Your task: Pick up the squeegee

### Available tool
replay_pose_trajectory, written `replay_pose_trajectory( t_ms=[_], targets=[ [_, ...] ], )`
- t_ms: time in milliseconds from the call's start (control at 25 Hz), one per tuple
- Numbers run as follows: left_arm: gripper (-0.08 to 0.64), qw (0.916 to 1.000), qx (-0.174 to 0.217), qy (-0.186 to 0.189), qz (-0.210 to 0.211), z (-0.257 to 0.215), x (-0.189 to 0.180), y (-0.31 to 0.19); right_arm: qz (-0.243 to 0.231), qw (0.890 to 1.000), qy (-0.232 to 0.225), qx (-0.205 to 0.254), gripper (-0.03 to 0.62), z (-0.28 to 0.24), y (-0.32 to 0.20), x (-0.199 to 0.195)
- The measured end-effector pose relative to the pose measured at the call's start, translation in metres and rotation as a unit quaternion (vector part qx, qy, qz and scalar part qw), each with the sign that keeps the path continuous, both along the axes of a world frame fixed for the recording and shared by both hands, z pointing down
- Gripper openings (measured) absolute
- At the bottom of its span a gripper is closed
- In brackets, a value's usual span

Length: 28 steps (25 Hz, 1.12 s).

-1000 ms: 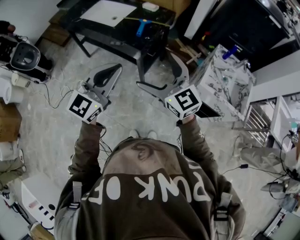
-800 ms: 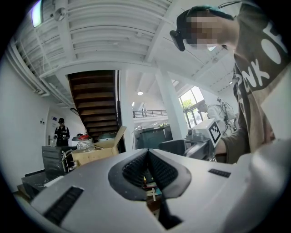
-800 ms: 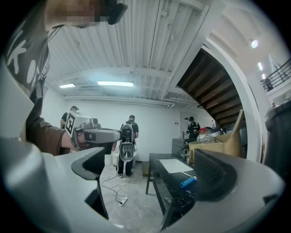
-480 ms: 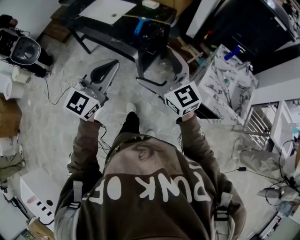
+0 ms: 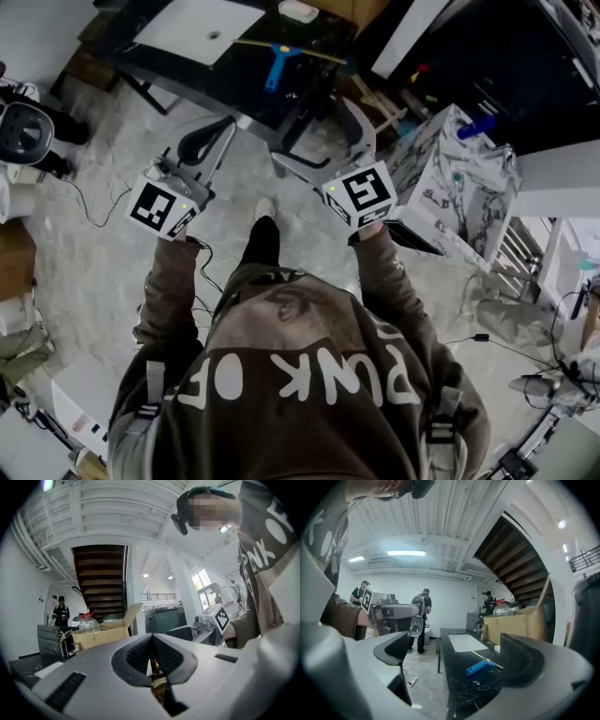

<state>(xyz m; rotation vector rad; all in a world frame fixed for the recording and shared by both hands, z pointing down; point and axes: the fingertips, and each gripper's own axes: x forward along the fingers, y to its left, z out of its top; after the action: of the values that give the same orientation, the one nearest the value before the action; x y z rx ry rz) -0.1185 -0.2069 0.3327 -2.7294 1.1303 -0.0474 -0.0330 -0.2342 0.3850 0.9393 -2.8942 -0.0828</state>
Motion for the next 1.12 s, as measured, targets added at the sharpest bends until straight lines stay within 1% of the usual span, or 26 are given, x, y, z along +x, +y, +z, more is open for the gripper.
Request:
replay_pose_trajectory(
  t_ms=[120, 280, 360, 520, 720, 920, 960, 1120],
  targets=[
    [0.005, 0.9999, -0.012, 0.007, 0.010, 0.009, -0.014, -0.046, 0.024, 1.000, 0.003, -0.020, 0.595, 0.015, -0.049, -0.013],
    [0.005, 0.9993, -0.021, -0.009, 0.030, 0.023, -0.026, -0.096, 0.065, 0.997, 0.020, -0.040, 0.595, 0.044, -0.113, -0.027],
    [0.005, 0.9990, -0.025, -0.010, 0.036, 0.029, -0.032, -0.116, 0.084, 0.995, 0.024, -0.055, 0.595, 0.061, -0.143, -0.036],
    [0.005, 0.9976, -0.048, -0.012, 0.048, 0.044, -0.041, -0.143, 0.119, 0.987, 0.036, -0.100, 0.595, 0.097, -0.190, -0.050],
    [0.005, 0.9962, -0.060, -0.008, 0.063, 0.062, -0.044, -0.178, 0.171, 0.972, 0.048, -0.156, 0.595, 0.144, -0.245, -0.060],
    [0.005, 0.9948, -0.069, -0.002, 0.074, 0.072, -0.042, -0.200, 0.210, 0.953, 0.072, -0.208, 0.569, 0.186, -0.277, -0.065],
    [0.005, 0.9946, -0.070, -0.001, 0.076, 0.073, -0.042, -0.203, 0.215, 0.948, 0.078, -0.220, 0.558, 0.193, -0.281, -0.066],
    [0.005, 0.9939, -0.071, 0.003, 0.084, 0.074, -0.039, -0.209, 0.230, 0.932, 0.105, -0.261, 0.454, 0.215, -0.291, -0.071]
  ],
)
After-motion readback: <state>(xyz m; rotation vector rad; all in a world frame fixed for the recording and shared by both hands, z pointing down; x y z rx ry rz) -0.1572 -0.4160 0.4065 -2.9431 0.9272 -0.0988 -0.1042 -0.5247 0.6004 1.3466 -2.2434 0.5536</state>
